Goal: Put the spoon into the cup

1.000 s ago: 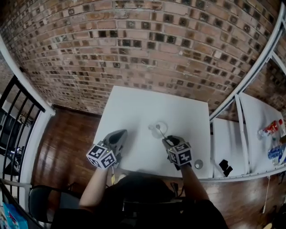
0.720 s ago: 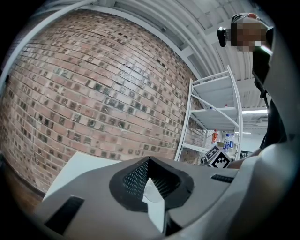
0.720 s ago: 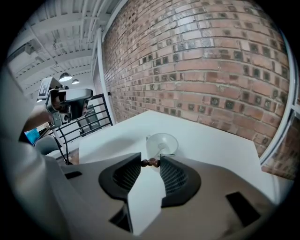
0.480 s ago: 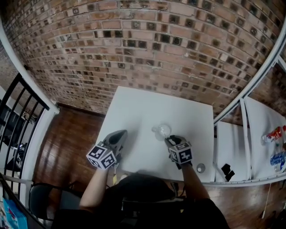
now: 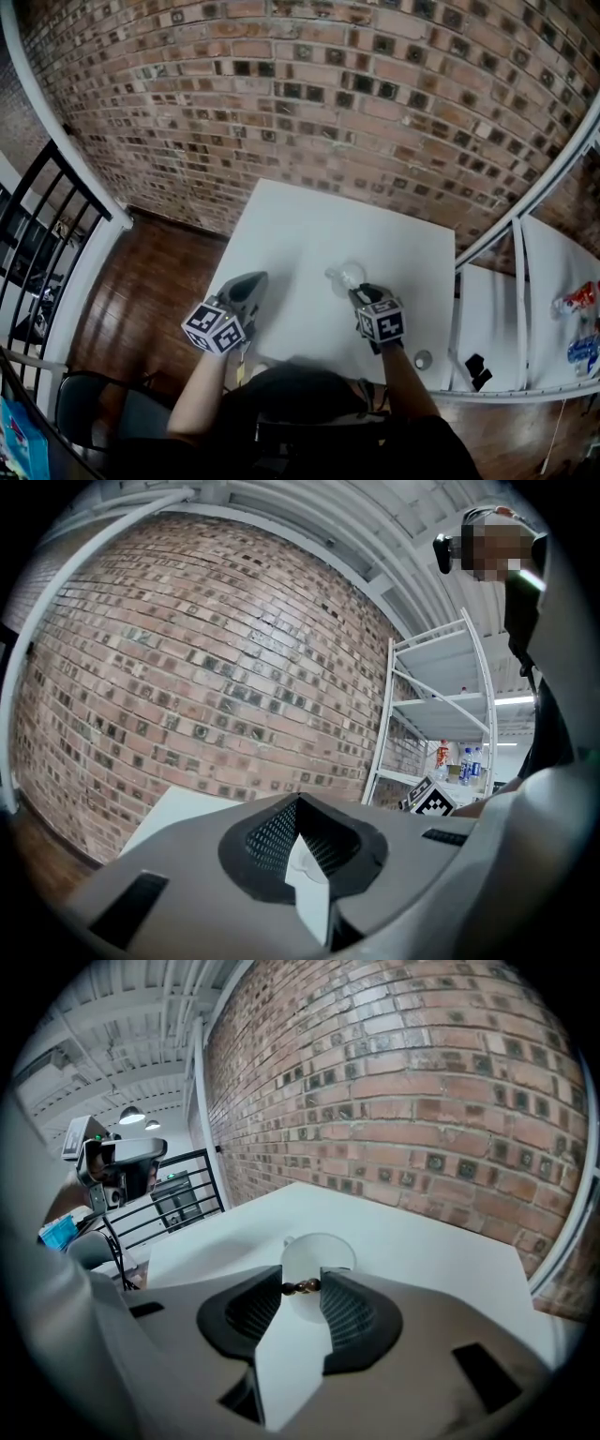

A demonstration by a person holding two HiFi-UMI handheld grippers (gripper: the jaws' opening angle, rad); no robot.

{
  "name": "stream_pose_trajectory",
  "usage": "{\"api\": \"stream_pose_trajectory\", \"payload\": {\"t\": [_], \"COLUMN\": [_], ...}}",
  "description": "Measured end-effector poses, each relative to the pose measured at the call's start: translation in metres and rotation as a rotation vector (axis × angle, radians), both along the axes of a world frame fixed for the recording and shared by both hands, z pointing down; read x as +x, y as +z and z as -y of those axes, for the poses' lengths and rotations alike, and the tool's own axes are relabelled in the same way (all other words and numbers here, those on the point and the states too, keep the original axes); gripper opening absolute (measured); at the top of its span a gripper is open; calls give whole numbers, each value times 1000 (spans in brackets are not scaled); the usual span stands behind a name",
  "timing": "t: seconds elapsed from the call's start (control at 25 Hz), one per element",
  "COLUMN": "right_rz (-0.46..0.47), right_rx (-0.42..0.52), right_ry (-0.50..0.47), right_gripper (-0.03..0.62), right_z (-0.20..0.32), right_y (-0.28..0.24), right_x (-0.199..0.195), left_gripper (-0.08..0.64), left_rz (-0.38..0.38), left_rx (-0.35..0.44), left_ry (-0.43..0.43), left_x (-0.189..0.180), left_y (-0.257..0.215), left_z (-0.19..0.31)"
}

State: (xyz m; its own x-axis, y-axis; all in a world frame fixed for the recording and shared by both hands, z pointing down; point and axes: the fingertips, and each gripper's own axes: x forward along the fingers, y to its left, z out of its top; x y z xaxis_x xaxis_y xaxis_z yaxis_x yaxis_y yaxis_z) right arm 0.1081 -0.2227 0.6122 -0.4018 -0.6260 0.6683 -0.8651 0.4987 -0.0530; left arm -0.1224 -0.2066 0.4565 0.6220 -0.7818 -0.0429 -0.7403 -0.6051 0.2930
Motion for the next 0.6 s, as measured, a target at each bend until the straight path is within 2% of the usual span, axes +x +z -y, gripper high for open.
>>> {"api": "stream_pose_trajectory", "payload": {"t": [0.12, 0.2, 0.4, 0.6], "right_rz": [-2, -1, 9, 49], "right_rx": [14, 21, 66, 143], "right_ry": [-7, -9, -3, 39], "right_gripper": [137, 164, 164, 164], "right_z": [0, 1, -4, -9], "right_y": [0, -1, -11, -35], "right_x": [-1, -1, -2, 4], "left_gripper": [5, 5, 5, 5], "left_rz": [-1, 1, -3, 4], "left_rx": [1, 3, 9, 23], "left_ry": [-7, -9, -7, 40], "left_x": [-3, -4, -5, 7], "left_y": [0, -1, -2, -6], "left_z": [-3, -4, -7, -6]}}
